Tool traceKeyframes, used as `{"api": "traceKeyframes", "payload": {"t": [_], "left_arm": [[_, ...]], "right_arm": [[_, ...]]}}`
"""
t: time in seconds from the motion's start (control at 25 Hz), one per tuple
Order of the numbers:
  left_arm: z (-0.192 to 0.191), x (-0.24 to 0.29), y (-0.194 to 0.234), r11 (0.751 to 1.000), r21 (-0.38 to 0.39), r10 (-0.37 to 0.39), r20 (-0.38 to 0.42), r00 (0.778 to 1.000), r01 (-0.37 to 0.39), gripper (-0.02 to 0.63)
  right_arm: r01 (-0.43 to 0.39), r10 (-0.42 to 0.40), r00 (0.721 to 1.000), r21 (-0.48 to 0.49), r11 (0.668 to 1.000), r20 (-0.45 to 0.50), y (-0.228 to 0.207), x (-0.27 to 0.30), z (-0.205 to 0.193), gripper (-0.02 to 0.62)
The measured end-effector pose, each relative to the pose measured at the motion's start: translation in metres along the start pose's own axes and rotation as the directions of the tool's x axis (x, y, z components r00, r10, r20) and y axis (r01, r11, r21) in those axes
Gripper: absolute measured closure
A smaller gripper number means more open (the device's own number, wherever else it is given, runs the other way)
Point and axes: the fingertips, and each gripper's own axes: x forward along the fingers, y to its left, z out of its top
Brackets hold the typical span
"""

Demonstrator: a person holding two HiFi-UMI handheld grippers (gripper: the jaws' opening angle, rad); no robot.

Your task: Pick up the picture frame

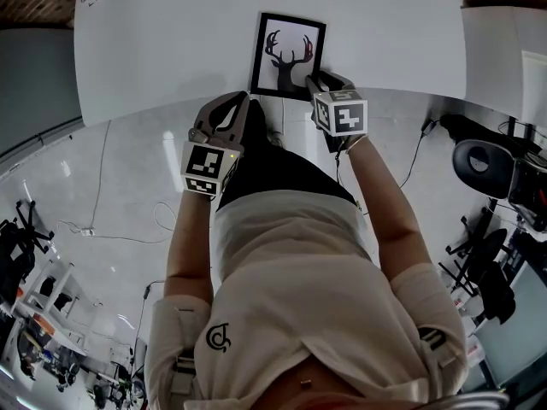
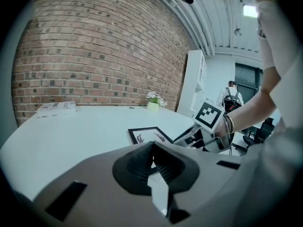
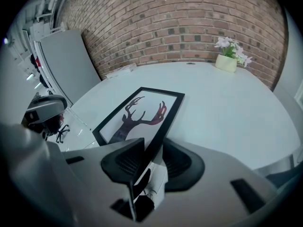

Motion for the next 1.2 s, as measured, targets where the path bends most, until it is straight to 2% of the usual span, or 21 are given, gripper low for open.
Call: {"api": "traceKeyframes", "payload": {"t": [0.32, 0.44, 0.64, 0.84, 0.92, 0.96, 1.0, 1.04, 1.08, 1.2], "left_arm": [[-0.026, 0.004, -0.011, 0.999, -0.039, -0.011, -0.048, 0.999, 0.009, 0.593], [-0.034, 0.007, -0.013, 0.994, -0.106, -0.019, -0.054, 0.998, 0.013, 0.594], [-0.058, 0.014, -0.011, 0.969, -0.246, -0.039, -0.086, 0.995, 0.017, 0.592], [-0.071, 0.022, -0.007, 0.955, -0.297, -0.041, -0.112, 0.993, 0.006, 0.592], [-0.076, 0.028, -0.014, 0.934, -0.356, -0.073, -0.108, 0.991, 0.030, 0.591], [-0.078, 0.032, -0.019, 0.915, -0.401, -0.099, -0.097, 0.990, 0.052, 0.577], [-0.079, 0.037, -0.024, 0.889, -0.451, -0.130, -0.083, 0.988, 0.079, 0.522], [-0.080, 0.041, -0.028, 0.860, -0.498, -0.162, -0.068, 0.985, 0.107, 0.423], [-0.081, 0.046, -0.030, 0.833, -0.538, -0.191, -0.057, 0.980, 0.131, 0.388], [-0.090, 0.059, -0.028, 0.766, -0.617, -0.264, -0.046, 0.963, 0.180, 0.386]], "right_arm": [[-0.018, 0.017, 1.000, -0.036, 0.999, -0.005, -0.002, -0.008, -0.016, 0.468], [-0.020, 0.020, 1.000, -0.042, 0.999, -0.011, -0.004, -0.012, -0.022, 0.471], [-0.024, 0.024, 1.000, -0.045, 0.999, -0.009, -0.003, -0.017, -0.027, 0.475], [-0.023, 0.023, 1.000, -0.043, 0.999, 0.005, -0.004, -0.019, -0.025, 0.480], [-0.022, 0.022, 1.000, -0.042, 0.999, 0.003, -0.007, -0.021, -0.028, 0.480], [-0.022, 0.022, 1.000, -0.042, 0.999, 0.002, -0.008, -0.022, -0.029, 0.480], [-0.021, 0.021, 1.000, -0.041, 0.999, 0.002, -0.009, -0.023, -0.031, 0.480], [-0.022, 0.022, 1.000, -0.040, 0.999, 0.000, -0.010, -0.024, -0.031, 0.480], [-0.022, 0.022, 1.000, -0.038, 0.999, -0.004, -0.011, -0.025, -0.032, 0.480], [-0.023, 0.022, 1.000, -0.041, 0.999, -0.006, -0.009, -0.019, -0.029, 0.480]]}}
